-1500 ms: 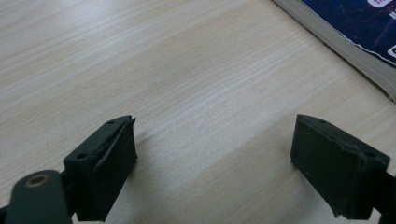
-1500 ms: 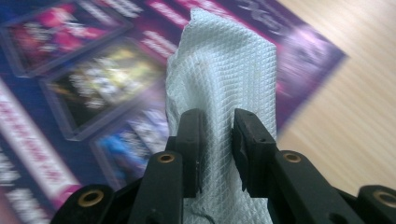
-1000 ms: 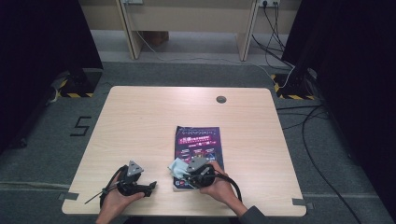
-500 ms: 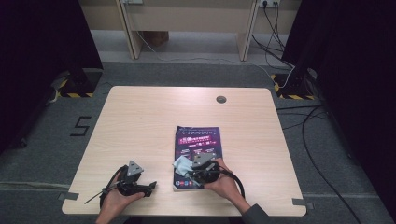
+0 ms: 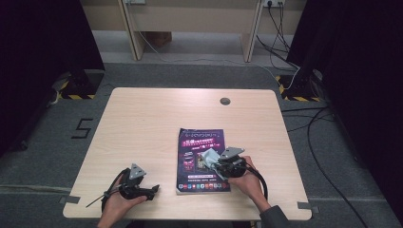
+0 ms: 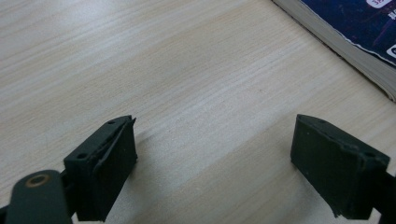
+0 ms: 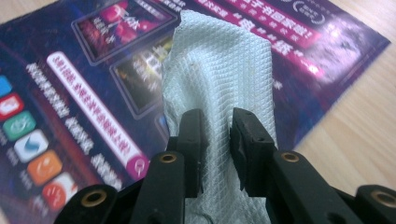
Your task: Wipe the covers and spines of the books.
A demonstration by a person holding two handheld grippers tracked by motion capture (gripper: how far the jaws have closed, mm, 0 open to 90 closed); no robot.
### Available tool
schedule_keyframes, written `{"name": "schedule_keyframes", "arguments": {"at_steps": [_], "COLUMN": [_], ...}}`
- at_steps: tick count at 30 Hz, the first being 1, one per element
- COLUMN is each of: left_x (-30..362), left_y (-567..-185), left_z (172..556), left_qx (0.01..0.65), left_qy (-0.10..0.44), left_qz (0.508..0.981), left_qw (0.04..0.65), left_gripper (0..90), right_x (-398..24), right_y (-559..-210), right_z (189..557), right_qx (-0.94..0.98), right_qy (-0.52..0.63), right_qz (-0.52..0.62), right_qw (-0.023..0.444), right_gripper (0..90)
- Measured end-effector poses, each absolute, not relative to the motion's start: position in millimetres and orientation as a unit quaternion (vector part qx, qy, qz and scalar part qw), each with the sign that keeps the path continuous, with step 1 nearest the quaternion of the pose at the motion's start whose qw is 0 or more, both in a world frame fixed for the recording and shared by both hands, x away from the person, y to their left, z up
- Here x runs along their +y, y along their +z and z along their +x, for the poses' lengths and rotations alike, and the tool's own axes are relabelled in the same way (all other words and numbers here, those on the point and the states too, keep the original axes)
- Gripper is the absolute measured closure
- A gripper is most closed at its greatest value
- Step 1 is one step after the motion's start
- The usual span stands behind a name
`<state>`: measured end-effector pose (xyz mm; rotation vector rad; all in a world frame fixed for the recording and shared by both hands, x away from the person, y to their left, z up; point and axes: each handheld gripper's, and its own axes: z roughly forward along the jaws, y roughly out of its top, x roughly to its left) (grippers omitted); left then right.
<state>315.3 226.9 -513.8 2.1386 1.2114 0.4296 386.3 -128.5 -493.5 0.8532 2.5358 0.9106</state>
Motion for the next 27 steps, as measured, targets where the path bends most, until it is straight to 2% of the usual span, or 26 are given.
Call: {"name": "schedule_keyframes", "arguments": {"at_steps": [16, 20, 27], "left_x": [227, 227, 226], "left_y": [-514, -514, -514], "left_z": [315, 315, 315], "left_qx": [0.461, 0.461, 0.461], "left_qy": [0.164, 0.165, 0.164], "left_qz": [0.812, 0.812, 0.812], "left_qw": [0.319, 0.319, 0.317], "left_gripper": [13.3, 13.3, 13.3], "right_x": [-118, -122, -138], "right_y": [-493, -494, -495], "right_z": [334, 335, 347], "right_qx": [0.903, 0.9, 0.891], "right_qy": [0.333, 0.341, 0.333], "right_qz": [0.244, 0.247, 0.276], "right_qw": [0.121, 0.114, 0.14], "right_gripper": [73.7, 75.5, 75.9]}}
